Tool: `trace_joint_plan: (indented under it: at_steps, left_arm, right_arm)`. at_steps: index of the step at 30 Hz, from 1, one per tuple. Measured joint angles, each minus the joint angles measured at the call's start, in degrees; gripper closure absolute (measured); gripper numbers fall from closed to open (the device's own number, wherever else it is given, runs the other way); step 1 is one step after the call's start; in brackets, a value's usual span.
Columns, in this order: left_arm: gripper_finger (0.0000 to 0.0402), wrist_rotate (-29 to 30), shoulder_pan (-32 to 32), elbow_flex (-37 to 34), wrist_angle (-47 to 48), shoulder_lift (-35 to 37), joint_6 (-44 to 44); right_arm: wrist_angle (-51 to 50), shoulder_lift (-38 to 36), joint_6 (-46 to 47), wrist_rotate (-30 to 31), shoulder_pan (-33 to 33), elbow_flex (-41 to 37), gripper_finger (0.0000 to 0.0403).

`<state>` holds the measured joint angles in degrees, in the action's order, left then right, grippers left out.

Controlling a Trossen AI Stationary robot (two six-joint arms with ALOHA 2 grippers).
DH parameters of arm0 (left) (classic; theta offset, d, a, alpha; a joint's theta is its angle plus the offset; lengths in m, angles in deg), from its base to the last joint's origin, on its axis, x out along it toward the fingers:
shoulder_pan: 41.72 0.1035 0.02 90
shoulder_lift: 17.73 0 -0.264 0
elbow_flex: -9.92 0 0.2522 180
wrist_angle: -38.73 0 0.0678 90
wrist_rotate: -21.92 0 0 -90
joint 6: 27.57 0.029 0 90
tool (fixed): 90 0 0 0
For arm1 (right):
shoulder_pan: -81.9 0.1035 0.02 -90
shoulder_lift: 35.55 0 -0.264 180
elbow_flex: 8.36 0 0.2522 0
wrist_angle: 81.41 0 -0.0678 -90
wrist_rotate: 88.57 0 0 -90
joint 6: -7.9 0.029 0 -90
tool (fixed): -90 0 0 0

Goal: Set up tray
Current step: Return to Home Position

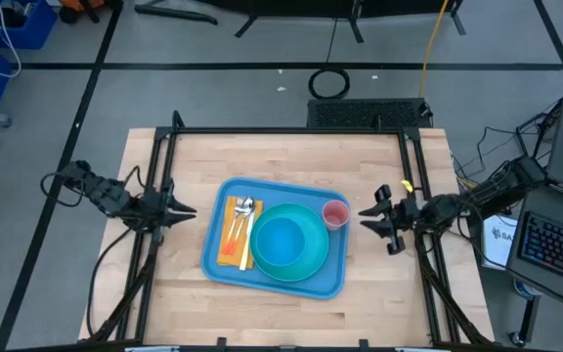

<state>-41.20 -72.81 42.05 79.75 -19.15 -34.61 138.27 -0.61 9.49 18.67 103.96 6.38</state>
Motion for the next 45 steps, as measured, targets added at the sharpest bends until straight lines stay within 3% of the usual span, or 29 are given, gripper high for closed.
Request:
trace_joint_plan:
  at_steps: [4, 8, 13, 16, 21, 45]
  left_arm:
    - [0.0344, -0.13, 0.00, 0.00, -0.66, -0.85, -5.70]
    - [0.0344, -0.91, 0.00, 0.00, -1.08, -0.82, -9.26]
    - [0.0344, -0.92, 0.00, 0.00, -1.39, -0.82, -9.65]
    - [0.0344, -0.92, 0.00, 0.00, -1.37, -0.82, -9.68]
    - [0.0344, -0.93, 0.00, 0.00, -1.40, -0.82, -9.68]
    - [0.0344, -1.09, 0.00, 0.00, -1.39, -0.82, -9.72]
  right_arm:
    - [-0.98, -0.02, 3.93, 0.09, 0.21, -0.03, 0.0303]
    - [-5.75, 0.21, 10.53, -5.00, 1.08, -0.09, 0.0303]
    - [-4.80, 0.35, 23.75, 1.03, 1.12, -0.12, 0.0307]
    - [-6.18, 0.36, 21.53, 5.43, 0.85, -0.12, 0.0306]
    - [-6.94, 0.39, 18.01, 5.32, 0.86, -0.12, 0.0303]
    - [-6.95, 0.39, 18.27, 5.05, 0.81, -0.14, 0.0303]
